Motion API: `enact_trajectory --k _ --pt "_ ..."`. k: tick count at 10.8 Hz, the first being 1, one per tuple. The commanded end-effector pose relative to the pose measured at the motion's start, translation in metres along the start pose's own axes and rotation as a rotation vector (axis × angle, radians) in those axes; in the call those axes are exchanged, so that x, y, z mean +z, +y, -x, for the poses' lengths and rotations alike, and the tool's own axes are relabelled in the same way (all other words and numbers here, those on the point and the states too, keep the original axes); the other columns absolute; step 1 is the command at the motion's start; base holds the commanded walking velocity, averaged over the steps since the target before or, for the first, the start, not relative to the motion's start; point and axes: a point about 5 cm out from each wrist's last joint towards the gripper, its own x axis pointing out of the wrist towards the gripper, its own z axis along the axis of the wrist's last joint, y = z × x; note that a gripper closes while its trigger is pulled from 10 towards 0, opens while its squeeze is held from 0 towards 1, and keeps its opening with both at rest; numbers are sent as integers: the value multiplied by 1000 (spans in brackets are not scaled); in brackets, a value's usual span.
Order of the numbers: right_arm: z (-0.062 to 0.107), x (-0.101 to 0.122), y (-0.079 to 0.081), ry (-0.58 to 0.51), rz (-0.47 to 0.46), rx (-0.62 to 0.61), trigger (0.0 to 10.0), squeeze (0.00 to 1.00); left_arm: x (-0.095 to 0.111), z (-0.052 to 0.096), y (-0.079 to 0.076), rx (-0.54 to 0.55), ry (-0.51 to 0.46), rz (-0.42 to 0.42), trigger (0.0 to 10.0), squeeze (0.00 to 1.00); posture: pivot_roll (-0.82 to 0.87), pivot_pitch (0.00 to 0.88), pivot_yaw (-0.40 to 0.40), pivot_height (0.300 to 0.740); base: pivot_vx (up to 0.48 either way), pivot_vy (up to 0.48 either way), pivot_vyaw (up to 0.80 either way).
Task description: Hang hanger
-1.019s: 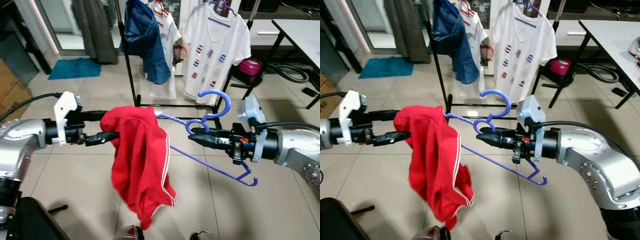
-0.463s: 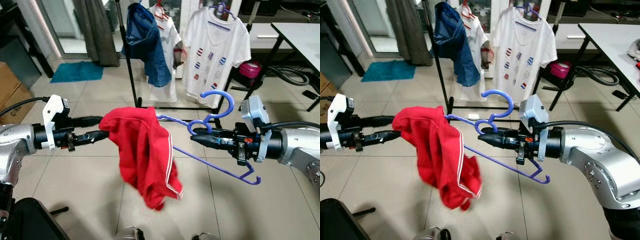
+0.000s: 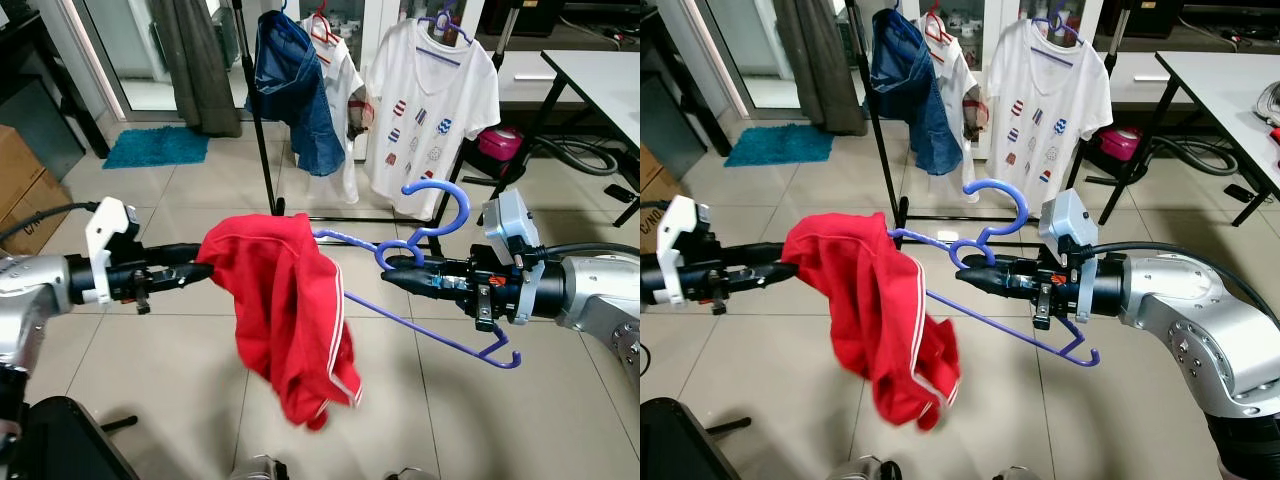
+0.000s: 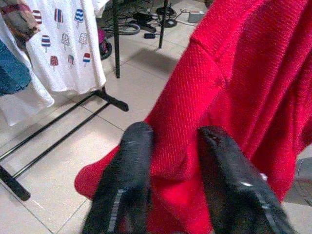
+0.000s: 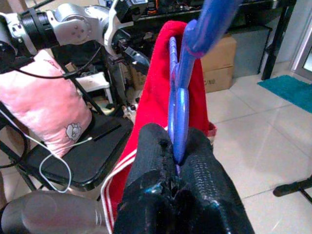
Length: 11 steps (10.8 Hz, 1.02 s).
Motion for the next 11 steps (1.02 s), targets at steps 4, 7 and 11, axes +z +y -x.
enact_trajectory --k 4,7,11 --pt "1 11 1 -50 51 6 10000 0 7 -5 7 51 -19 -35 0 0 -149 13 81 740 0 0 0" --pt "1 10 1 -50 50 -4 10000 0 11 -5 13 142 -88 -54 0 0 -151 17 83 740 0 0 0" --pt "3 7 -2 -38 39 -40 10000 0 9 5 33 468 -208 -32 0 0 -150 26 87 740 0 0 0"
